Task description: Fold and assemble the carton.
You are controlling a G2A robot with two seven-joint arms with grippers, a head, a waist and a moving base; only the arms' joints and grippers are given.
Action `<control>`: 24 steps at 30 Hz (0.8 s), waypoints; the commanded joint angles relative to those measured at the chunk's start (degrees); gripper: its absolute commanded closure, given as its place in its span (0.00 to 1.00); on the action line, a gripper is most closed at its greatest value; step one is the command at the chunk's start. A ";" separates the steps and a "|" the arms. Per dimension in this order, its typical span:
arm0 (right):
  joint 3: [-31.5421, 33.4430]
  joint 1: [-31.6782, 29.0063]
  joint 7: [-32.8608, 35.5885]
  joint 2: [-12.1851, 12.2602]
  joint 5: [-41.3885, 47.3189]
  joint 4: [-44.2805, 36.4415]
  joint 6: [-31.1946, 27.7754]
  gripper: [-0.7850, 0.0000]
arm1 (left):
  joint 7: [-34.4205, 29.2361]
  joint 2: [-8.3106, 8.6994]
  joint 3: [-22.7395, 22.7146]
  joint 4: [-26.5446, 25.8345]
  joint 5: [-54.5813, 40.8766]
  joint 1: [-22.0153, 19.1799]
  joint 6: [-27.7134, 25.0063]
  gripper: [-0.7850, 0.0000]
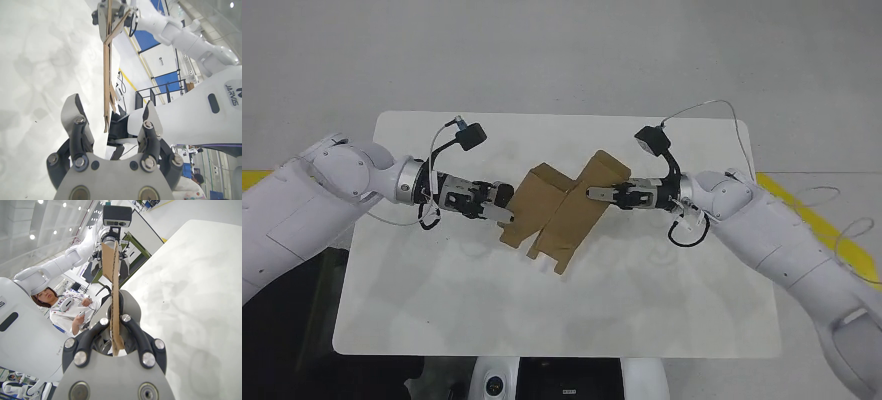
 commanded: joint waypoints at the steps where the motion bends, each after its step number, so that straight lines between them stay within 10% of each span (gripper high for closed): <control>1: 0.96 -0.66 -0.29 -0.31 2.30 1.57 0.00 1.00 | 0.72 -0.16 -0.41 0.56 -1.06 0.44 -0.69 0.00; 24: 6.01 -2.07 -11.30 -6.25 -4.72 7.40 2.67 1.00 | 1.31 -2.77 -5.28 3.68 -1.85 5.34 -1.28 0.00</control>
